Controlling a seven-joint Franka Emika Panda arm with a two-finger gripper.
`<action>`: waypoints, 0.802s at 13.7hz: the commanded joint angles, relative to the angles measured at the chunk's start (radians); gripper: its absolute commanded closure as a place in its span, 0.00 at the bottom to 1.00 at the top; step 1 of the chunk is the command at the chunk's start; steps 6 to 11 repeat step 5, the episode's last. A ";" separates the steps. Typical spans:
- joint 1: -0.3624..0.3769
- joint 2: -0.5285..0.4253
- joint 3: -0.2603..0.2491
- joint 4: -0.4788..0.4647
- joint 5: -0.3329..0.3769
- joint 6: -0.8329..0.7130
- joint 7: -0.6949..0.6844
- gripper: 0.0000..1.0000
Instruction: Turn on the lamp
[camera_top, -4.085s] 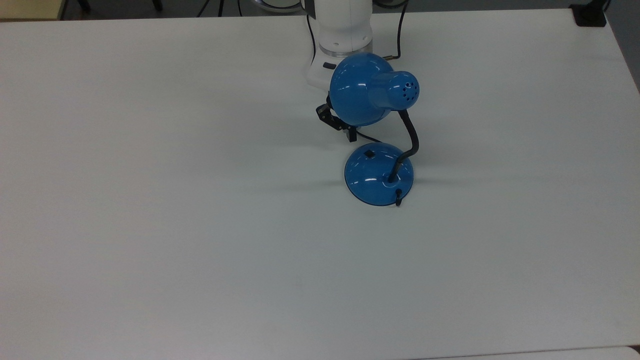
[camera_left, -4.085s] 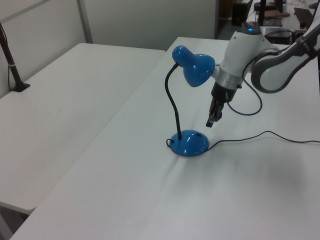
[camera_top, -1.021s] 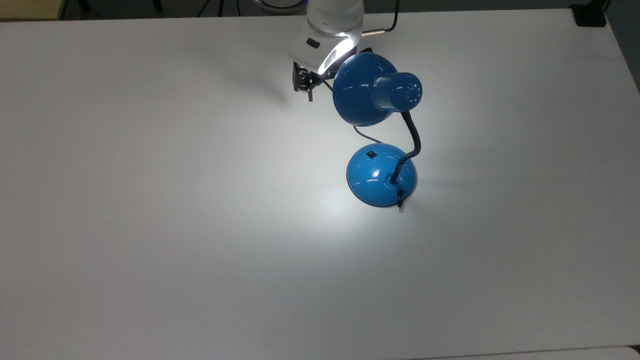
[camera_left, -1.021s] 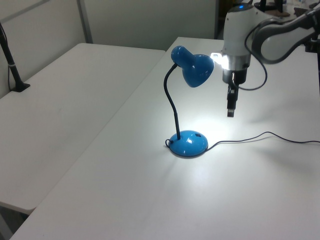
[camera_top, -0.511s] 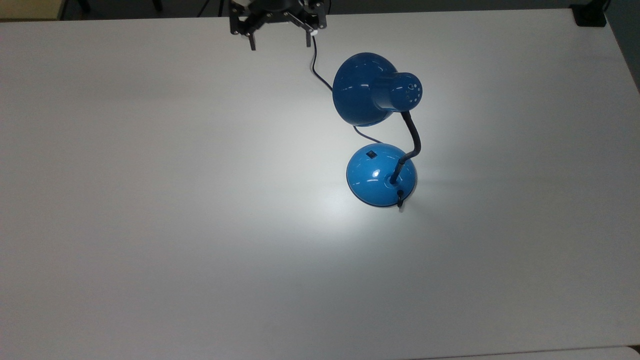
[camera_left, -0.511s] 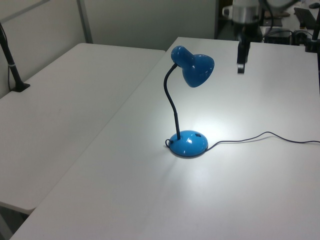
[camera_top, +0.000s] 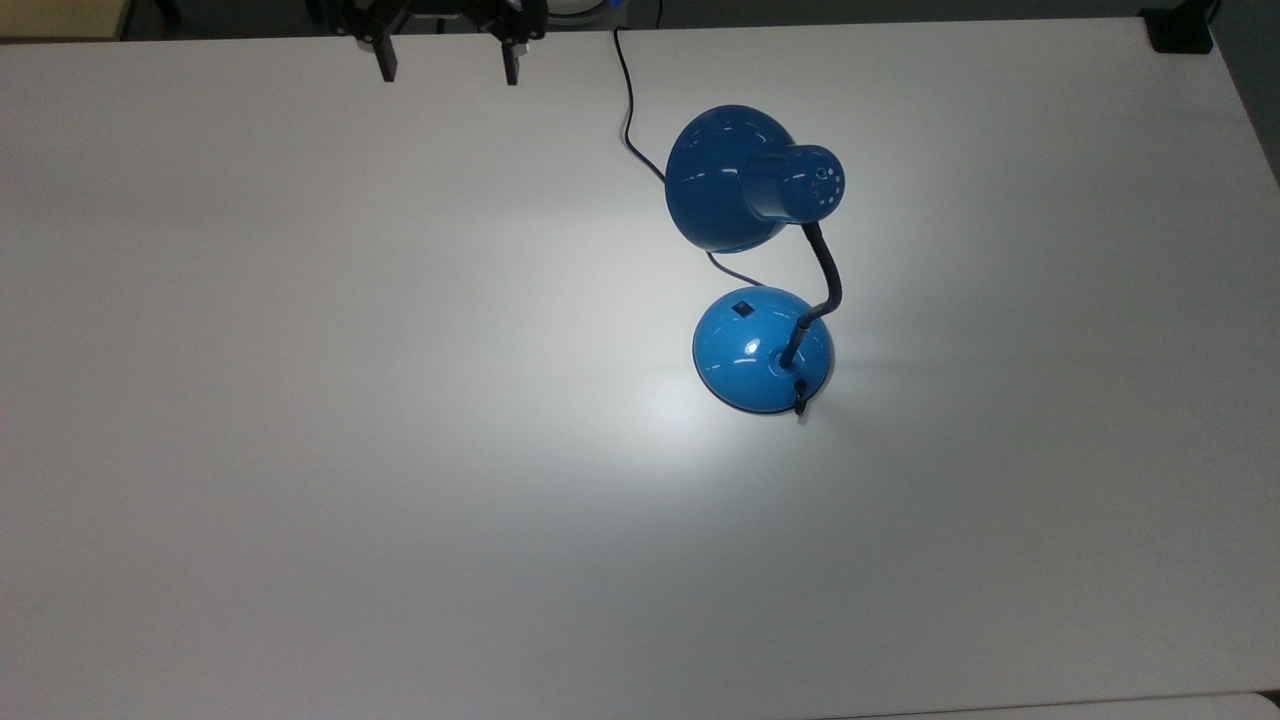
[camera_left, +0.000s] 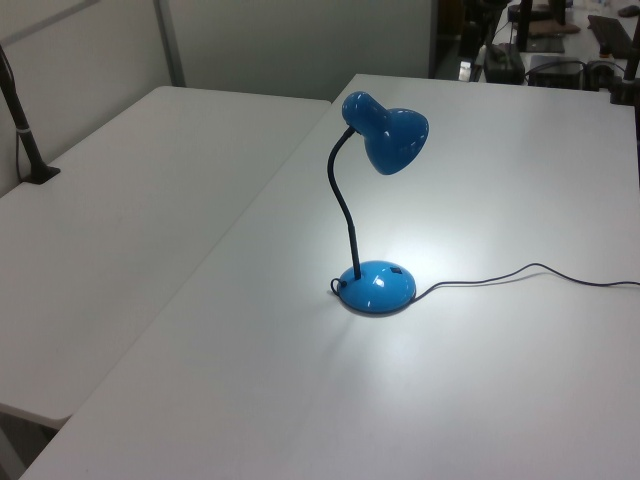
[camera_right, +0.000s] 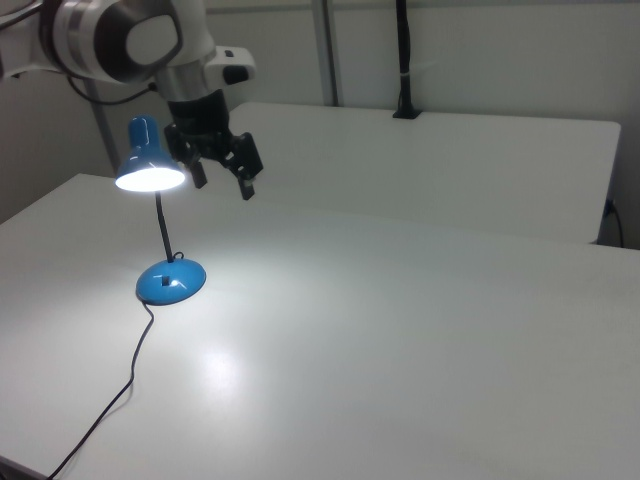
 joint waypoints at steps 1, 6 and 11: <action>0.011 0.037 -0.022 0.067 -0.008 -0.032 -0.020 0.00; 0.017 0.035 -0.017 0.061 -0.008 -0.045 -0.018 0.00; 0.017 0.035 -0.017 0.061 -0.008 -0.045 -0.018 0.00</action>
